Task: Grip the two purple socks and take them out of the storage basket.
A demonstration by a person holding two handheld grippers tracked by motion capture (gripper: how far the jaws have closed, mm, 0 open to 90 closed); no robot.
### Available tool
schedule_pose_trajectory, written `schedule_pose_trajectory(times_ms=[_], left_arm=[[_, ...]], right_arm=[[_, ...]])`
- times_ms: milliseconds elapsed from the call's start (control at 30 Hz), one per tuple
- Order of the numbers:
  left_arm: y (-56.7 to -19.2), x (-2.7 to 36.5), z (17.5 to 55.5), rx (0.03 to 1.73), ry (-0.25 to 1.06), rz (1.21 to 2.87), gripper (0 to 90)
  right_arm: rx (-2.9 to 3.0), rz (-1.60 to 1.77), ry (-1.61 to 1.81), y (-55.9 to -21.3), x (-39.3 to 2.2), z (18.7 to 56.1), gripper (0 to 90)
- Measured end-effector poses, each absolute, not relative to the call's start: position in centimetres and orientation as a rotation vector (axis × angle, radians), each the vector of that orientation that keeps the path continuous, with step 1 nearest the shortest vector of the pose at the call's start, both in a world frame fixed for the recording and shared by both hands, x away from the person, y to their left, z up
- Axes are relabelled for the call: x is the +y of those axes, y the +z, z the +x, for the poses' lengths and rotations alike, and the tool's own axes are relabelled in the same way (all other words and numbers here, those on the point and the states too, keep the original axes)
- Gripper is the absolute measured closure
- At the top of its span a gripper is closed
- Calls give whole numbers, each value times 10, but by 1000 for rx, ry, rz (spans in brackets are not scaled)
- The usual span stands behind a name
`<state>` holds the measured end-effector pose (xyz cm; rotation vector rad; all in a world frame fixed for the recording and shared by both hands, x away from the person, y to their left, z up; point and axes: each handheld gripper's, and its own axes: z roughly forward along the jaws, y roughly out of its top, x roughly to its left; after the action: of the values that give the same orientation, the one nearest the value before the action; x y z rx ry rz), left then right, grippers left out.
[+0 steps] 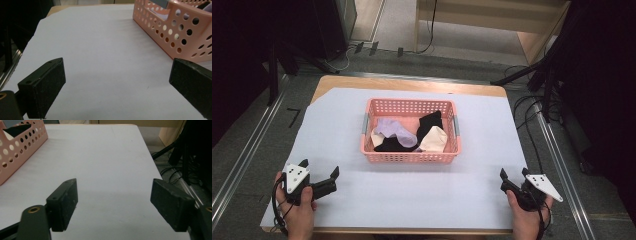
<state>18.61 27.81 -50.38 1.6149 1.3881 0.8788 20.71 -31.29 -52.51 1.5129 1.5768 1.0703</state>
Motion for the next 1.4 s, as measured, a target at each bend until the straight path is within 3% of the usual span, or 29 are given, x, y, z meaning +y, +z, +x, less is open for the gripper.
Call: schedule_pose_trajectory(times_ms=[167, 267, 300, 667, 1400], left_arm=[[-504, 275, 185, 1396, 908, 1623, 83], [-504, 275, 185, 1391, 916, 1622, 83], [-505, 275, 185, 1400, 926, 1596, 82], [-504, 278, 185, 1398, 903, 1594, 81], [-504, 278, 186, 1391, 880, 1610, 65]], right_arm=[[1616, 1503, 1099, -520, -308, 207, 150], [1621, 1493, 1132, -517, -306, 207, 217], [1644, 1433, 1180, -511, -301, 207, 338], [1658, 1328, 1254, -492, -245, 224, 500], [1777, 1240, 1409, -462, -160, 255, 517]])
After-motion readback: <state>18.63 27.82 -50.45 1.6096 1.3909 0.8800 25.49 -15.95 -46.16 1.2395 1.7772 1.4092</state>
